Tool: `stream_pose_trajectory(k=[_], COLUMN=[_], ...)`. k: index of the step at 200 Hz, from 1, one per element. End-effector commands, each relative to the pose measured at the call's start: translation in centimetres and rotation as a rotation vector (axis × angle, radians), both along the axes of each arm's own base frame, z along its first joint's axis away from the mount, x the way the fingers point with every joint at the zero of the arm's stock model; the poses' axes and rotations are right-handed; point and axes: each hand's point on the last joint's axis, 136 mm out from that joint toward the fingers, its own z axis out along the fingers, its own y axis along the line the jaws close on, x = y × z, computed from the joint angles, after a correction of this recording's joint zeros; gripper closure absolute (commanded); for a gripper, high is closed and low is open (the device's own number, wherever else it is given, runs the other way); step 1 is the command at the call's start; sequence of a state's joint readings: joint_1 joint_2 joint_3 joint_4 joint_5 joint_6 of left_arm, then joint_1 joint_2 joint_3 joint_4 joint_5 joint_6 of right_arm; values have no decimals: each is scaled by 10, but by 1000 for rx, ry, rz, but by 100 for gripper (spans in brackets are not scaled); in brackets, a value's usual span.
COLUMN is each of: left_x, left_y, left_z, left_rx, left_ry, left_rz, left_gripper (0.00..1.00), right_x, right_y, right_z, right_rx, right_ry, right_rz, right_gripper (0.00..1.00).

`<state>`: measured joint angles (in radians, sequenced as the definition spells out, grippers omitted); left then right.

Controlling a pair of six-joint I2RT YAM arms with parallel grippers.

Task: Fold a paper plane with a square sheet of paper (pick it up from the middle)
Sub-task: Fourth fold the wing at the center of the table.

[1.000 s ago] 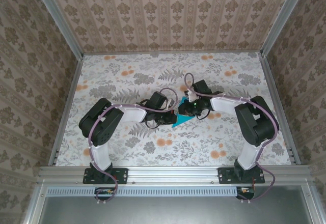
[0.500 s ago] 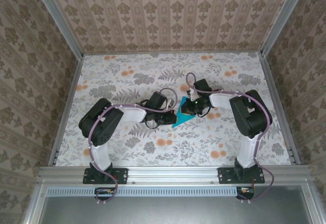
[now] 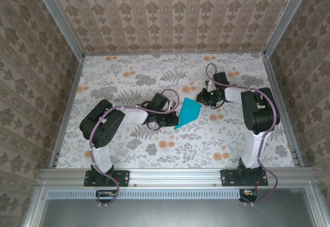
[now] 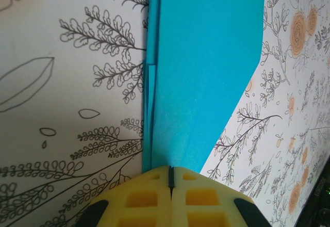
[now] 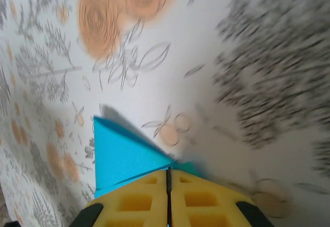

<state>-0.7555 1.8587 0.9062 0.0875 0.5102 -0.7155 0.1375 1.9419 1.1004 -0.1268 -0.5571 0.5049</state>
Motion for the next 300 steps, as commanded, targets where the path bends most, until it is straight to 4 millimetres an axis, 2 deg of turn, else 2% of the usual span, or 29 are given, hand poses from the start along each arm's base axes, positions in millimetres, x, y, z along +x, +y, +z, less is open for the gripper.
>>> stream_pose_trajectory(k=[1,13,23,41,59,108,128,147,164,193,225,300], left_x=[-30,-29,-29,-29,-29,-28,-28,-29,-30,-34,-40,-42], left_y=[40,40,40,40,41,39,39,40,42,46,51,52], left_z=[-49,-50,-50,-50,-50,-50,-50,-51,-52,-55,-59,-59], left_rx=[189,191,191,193,196,194,196,201,208,224,238,229], left_ry=[160,159,158,160,162,164,166,172,178,195,214,215], left_rz=[35,38,38,41,42,38,40,40,41,45,51,56], left_gripper=[100,100,100,100,100,100,100,100,100,100,100,100], right_x=[7,-6,-19,-44,-60,-81,-83,-81,-74,-51,-25,13], right_y=[8,17,26,45,61,90,93,89,75,33,12,-30], right_z=[50,58,58,46,36,10,-3,-13,-24,-39,-32,-33], right_rx=[60,103,119,133,140,142,133,101,60,16,29,-8], right_ry=[-160,-180,-178,-131,-94,-10,25,44,67,88,51,29], right_rz=[6,25,41,82,106,187,198,198,161,24,-79,-243], right_gripper=[90,90,89,89,89,89,90,92,95,99,100,100])
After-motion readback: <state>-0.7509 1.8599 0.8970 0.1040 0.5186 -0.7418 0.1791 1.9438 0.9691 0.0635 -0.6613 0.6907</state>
